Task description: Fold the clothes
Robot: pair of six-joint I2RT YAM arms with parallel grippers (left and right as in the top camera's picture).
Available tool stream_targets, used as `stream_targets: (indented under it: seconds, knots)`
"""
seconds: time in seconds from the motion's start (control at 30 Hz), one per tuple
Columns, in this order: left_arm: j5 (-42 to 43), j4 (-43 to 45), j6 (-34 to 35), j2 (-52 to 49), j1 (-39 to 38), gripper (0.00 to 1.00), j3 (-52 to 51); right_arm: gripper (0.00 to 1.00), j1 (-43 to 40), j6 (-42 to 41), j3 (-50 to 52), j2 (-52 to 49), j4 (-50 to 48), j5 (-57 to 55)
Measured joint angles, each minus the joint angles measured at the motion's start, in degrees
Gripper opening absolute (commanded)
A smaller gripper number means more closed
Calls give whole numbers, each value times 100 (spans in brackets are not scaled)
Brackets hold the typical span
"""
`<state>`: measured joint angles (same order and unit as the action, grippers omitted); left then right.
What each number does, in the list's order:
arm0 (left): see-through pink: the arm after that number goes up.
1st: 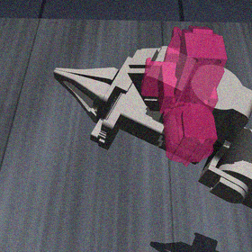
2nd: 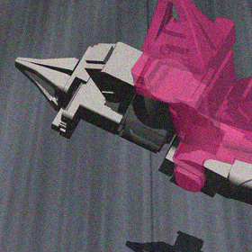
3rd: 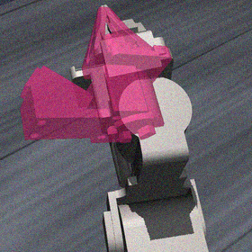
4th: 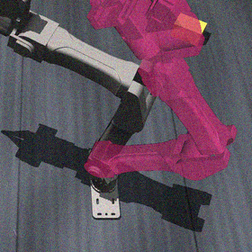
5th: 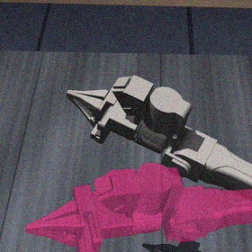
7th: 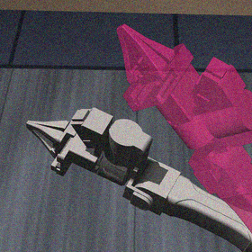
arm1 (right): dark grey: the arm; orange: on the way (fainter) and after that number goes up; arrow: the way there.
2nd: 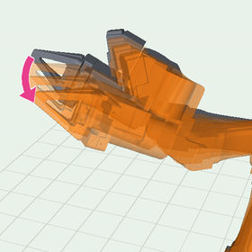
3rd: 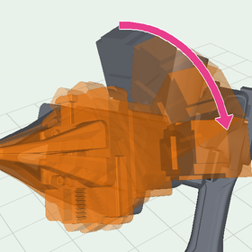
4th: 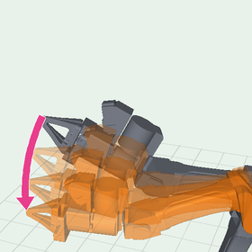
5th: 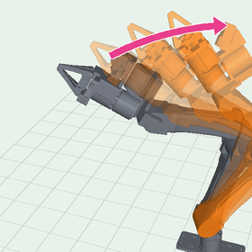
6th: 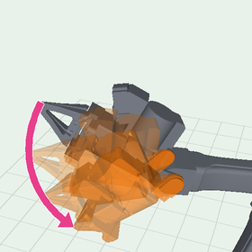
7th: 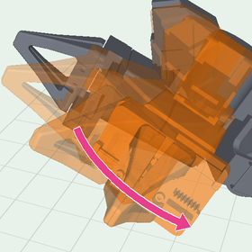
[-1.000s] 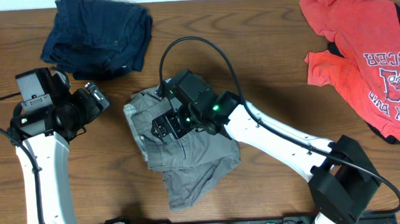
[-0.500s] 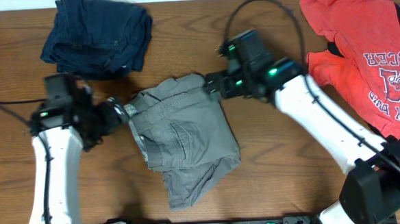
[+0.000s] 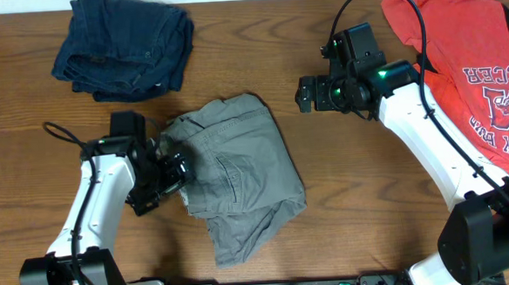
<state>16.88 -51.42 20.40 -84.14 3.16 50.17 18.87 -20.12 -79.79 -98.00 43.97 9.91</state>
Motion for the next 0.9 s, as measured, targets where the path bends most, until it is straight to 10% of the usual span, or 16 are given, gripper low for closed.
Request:
stream_targets:
  seconds: [0.9]
  knots:
    - [1005, 2179, 402, -1029, -1246, 98, -264, 99, 0, 2, 0, 0, 125, -205]
